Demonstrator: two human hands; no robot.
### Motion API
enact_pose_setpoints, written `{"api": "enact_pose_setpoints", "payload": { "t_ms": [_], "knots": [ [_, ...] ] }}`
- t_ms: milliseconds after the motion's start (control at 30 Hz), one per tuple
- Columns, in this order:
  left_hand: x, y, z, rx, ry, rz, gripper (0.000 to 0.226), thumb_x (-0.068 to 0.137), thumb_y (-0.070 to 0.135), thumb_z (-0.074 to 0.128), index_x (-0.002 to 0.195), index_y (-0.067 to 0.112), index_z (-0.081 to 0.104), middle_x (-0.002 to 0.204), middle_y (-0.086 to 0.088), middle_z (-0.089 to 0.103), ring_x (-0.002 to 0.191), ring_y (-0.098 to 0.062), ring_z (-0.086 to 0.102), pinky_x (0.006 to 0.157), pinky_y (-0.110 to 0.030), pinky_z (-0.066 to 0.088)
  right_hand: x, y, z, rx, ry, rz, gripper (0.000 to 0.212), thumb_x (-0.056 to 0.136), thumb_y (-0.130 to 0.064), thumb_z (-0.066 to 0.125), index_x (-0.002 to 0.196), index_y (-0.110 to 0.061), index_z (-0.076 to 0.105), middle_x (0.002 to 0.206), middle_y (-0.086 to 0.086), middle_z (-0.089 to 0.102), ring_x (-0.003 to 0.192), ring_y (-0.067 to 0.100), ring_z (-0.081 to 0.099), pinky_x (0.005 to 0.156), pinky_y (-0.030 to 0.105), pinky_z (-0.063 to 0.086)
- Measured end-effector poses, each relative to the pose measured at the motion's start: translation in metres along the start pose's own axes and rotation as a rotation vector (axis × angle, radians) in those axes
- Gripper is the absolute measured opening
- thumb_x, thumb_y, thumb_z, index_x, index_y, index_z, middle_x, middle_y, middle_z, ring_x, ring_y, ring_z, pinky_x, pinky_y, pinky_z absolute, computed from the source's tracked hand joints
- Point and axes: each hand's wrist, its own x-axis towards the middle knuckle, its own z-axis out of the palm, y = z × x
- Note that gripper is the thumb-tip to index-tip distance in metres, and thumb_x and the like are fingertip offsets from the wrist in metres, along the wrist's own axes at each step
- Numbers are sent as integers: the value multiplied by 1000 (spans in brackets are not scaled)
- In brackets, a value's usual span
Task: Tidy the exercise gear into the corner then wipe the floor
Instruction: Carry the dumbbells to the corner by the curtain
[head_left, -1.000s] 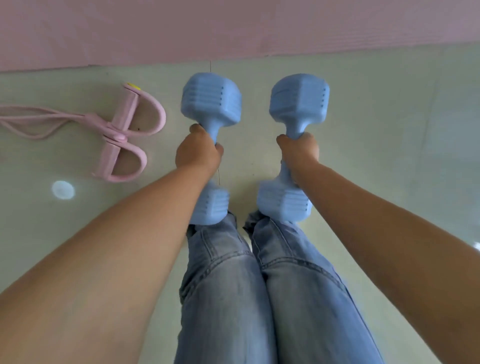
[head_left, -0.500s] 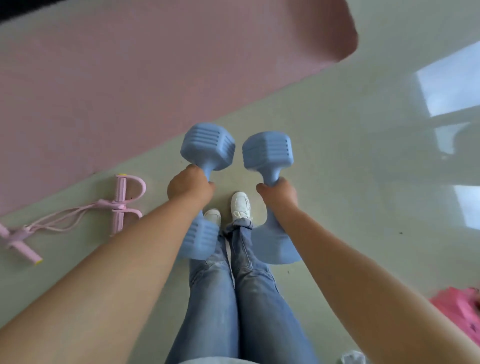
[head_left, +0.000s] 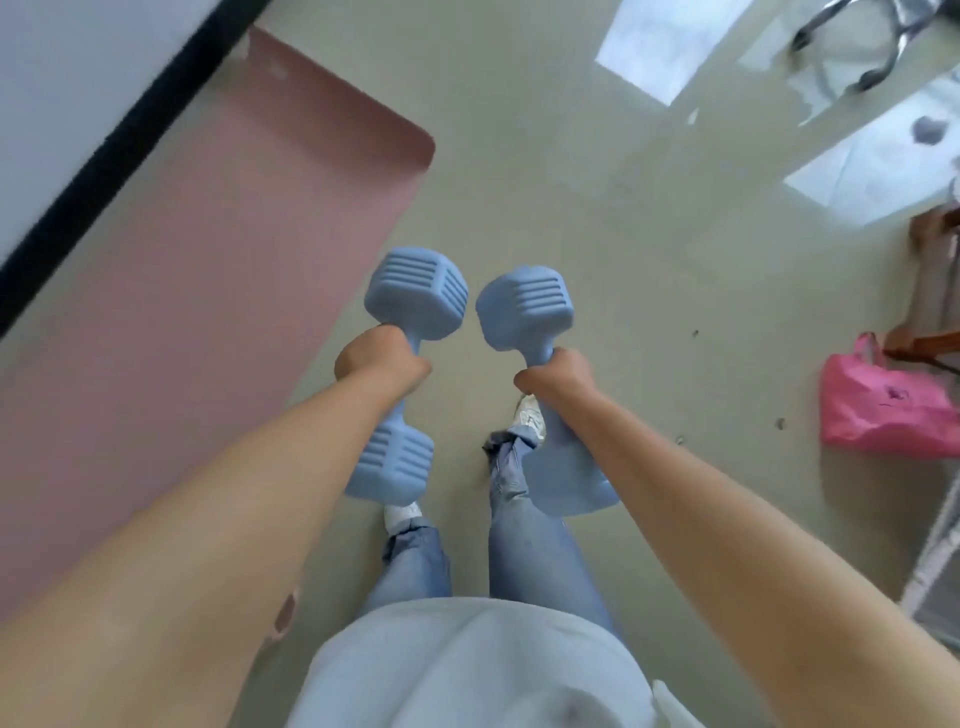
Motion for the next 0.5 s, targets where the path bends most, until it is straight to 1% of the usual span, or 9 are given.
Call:
{"api": "enact_pose_setpoints", "payload": {
  "t_ms": [67, 100, 233, 300, 367, 400, 467, 500],
  "knots": [
    [11, 42, -12, 70, -17, 45, 13, 90, 21, 51, 94, 9, 49, 73, -3, 46, 80, -26, 49, 55, -26, 33, 10, 7, -33, 29, 3, 25, 30, 77, -6, 51, 57, -14, 30, 56, 0, 31, 50, 16, 26, 49, 23, 21],
    [18, 63, -18, 93, -25, 61, 14, 90, 21, 51, 91, 9, 46, 69, -2, 43, 80, -25, 48, 53, -26, 32, 17, 10, -50, 42, 7, 40, 29, 76, -6, 51, 58, -14, 30, 57, 0, 31, 51, 17, 27, 50, 23, 21],
    [45, 151, -41, 124, -34, 126, 15, 89, 20, 51, 86, 8, 43, 79, -6, 48, 78, -25, 48, 60, -28, 35, 55, 16, -125, 69, 14, 72, 23, 75, -8, 52, 62, -14, 34, 59, 0, 33, 52, 17, 29, 50, 23, 23],
    [64, 197, -53, 139, -35, 128, 15, 89, 21, 51, 87, 9, 43, 76, -5, 47, 79, -25, 48, 65, -28, 35, 81, 14, -167, 85, 6, 79, 22, 75, -8, 52, 63, -14, 35, 59, 0, 33, 52, 18, 30, 50, 22, 23],
    [80, 224, -63, 141, -43, 127, 16, 88, 21, 51, 85, 8, 44, 66, -2, 41, 78, -25, 48, 64, -28, 35, 98, 10, -195, 80, 4, 67, 24, 75, -8, 53, 61, -14, 34, 59, 0, 34, 52, 18, 31, 50, 22, 24],
    [92, 244, -70, 136, -45, 124, 17, 88, 22, 52, 81, 8, 44, 64, -1, 39, 78, -26, 48, 61, -28, 34, 111, 6, -216, 89, 7, 71, 24, 75, -8, 52, 61, -14, 34, 59, 0, 34, 52, 17, 31, 50, 22, 24],
    [112, 277, -88, 133, -54, 117, 25, 88, 22, 52, 69, 9, 40, 64, -1, 39, 78, -26, 48, 56, -26, 32, 136, -4, -252, 89, 16, 78, 25, 75, -9, 52, 60, -14, 33, 59, 0, 34, 52, 17, 32, 50, 22, 24],
    [124, 293, -98, 128, -55, 114, 28, 88, 22, 52, 67, 10, 39, 66, -2, 41, 78, -26, 48, 55, -26, 31, 148, -11, -270, 84, 22, 78, 25, 76, -9, 52, 60, -13, 33, 59, 0, 34, 52, 17, 32, 50, 22, 24]
  ]
}}
